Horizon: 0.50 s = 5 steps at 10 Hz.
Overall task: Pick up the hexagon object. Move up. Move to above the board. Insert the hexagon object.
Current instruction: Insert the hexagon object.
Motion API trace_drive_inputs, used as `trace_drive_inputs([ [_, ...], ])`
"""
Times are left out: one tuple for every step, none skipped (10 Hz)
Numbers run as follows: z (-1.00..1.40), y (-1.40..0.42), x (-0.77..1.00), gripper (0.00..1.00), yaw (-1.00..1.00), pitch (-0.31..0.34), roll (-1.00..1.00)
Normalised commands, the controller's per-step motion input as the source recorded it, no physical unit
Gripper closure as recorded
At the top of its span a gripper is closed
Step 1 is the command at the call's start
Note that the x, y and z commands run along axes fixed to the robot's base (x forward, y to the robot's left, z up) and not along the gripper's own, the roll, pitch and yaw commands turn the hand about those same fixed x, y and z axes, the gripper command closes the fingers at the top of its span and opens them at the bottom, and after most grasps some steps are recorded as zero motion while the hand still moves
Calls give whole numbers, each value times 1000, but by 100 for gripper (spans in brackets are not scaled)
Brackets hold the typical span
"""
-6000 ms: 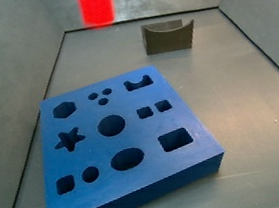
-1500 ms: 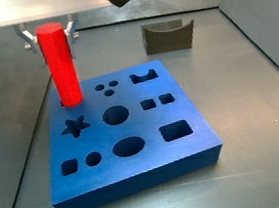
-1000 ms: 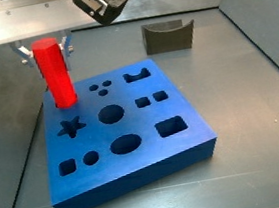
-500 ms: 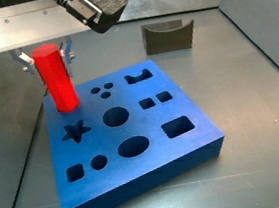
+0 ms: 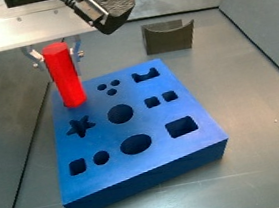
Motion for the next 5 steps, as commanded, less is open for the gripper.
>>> trace_drive_inputs([
  [-874, -26, -63, 100, 111, -163, 130],
  [-951, -86, -86, 100, 134, -156, 84],
  [-991, -106, -103, 100, 103, -139, 90],
  [-1000, -103, -120, 100, 37, -51, 106],
  [-1000, -123, 0, 100, 0, -1, 29],
])
